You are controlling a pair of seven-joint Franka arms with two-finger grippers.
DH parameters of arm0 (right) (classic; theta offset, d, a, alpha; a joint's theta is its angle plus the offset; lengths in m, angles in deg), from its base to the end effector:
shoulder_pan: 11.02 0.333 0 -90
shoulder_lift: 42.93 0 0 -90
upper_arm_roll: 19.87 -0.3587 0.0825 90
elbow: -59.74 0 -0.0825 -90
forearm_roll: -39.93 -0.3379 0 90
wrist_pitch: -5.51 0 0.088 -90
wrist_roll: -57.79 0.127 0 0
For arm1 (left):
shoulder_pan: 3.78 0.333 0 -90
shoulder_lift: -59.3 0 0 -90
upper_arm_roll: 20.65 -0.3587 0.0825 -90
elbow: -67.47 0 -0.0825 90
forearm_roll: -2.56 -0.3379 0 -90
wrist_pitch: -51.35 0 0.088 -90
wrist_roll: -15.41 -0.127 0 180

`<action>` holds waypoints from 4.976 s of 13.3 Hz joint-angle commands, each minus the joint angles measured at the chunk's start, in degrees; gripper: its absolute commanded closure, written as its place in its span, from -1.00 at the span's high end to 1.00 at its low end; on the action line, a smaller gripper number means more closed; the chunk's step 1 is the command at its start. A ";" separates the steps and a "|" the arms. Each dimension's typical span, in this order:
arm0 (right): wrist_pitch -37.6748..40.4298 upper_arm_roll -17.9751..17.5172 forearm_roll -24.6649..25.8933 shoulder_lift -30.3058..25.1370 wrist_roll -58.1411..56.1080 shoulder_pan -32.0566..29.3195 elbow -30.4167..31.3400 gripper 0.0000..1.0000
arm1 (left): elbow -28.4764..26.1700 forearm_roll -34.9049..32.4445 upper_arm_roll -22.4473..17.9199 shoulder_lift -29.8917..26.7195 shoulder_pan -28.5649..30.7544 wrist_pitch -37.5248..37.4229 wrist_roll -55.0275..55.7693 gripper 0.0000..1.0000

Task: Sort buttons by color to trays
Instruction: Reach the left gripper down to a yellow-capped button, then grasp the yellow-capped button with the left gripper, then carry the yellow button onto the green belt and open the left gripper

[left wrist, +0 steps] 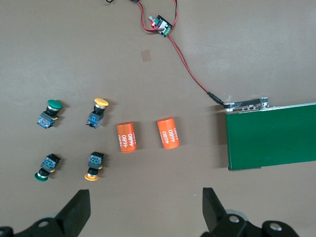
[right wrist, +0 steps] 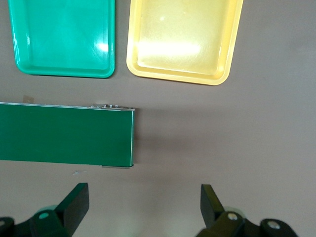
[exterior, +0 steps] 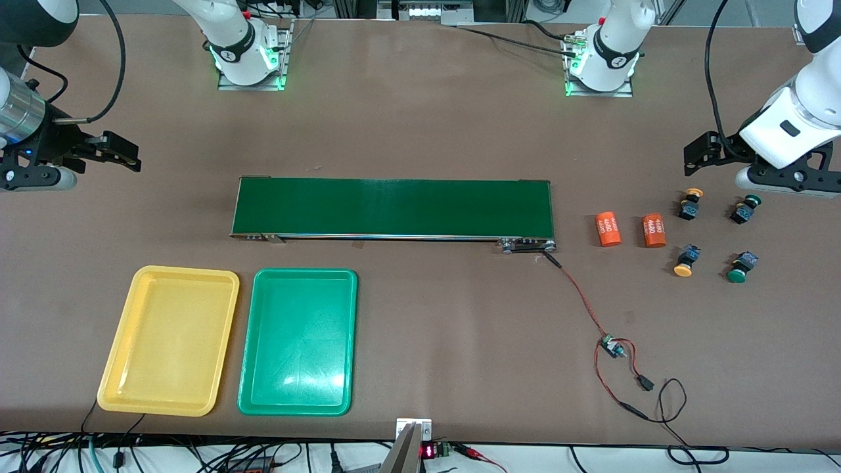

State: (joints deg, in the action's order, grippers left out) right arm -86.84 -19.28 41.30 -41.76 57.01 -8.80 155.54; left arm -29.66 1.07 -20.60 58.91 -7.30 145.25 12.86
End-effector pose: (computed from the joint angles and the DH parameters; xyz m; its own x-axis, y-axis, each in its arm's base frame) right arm 0.5126 0.0117 0.5972 0.9958 0.0429 -0.0809 0.0449 -0.9987 0.0228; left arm 0.5061 -0.0284 0.6034 0.9928 -0.1083 -0.0507 -0.1096 -0.9937 -0.0236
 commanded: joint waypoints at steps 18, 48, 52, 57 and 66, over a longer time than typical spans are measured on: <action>-0.64 0.03 -0.59 -0.47 -0.37 -0.11 0.62 1.00 | 4.15 -0.44 0.66 13.04 0.01 -3.90 3.96 0.99; -1.34 0.03 -2.96 -0.11 0.42 -0.20 0.71 1.00 | -8.25 -1.93 0.92 30.90 18.56 32.00 -48.17 -0.80; -1.25 0.03 -2.96 -0.11 0.42 -0.20 0.62 1.00 | -0.79 -1.14 8.01 28.17 18.73 8.55 -37.05 -0.65; -1.25 0.03 -2.96 -0.11 0.42 -0.20 0.71 1.00 | 0.72 -0.88 22.08 25.53 18.82 0.76 -11.38 -0.67; -1.34 0.03 -2.87 -0.11 0.42 0.15 0.71 1.00 | -1.83 0.62 31.95 29.92 7.84 12.35 23.46 -0.65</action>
State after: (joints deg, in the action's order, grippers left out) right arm -87.64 -19.30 39.39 -41.28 57.18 -8.73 155.59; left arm -31.17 1.08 11.63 88.06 1.74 155.44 33.56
